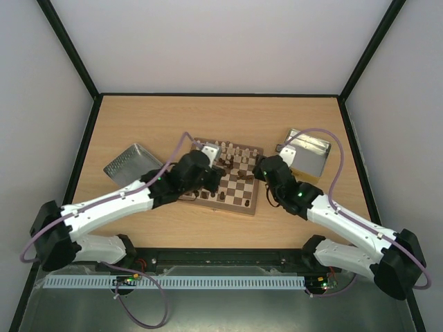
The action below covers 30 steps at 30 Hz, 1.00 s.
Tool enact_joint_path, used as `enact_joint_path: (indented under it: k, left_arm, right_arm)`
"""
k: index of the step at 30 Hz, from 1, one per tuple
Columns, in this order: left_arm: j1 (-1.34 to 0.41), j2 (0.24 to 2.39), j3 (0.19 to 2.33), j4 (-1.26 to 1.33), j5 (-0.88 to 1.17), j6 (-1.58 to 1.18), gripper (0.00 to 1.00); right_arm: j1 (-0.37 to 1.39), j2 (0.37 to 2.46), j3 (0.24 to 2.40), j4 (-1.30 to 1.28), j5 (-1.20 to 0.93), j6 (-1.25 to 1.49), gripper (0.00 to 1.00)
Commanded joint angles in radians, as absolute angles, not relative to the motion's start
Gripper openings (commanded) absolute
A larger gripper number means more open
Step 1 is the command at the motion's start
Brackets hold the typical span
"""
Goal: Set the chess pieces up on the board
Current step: Place the chess piece on the chessboard.
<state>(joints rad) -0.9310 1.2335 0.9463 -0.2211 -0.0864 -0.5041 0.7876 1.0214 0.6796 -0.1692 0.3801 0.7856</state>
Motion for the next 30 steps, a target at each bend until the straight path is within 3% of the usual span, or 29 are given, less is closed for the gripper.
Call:
enact_joint_path:
  k: [1,15,30]
  left_arm:
    - [-1.012,1.322,1.017,-0.285,-0.239,-0.416,0.02]
    - [-1.163,1.607,1.061,-0.306,-0.337,-0.337,0.03]
    - [-1.166,1.700,1.030,-0.224,-0.311,-0.339,0.06]
  right_arm:
    - [0.699,0.997,0.676,-0.280,0.456,0.930,0.60]
    - [0.611,0.937,0.617,-0.234,0.360,0.935,0.61]
    - [0.611,0.940,0.602,-0.218,0.346,0.917,0.61]
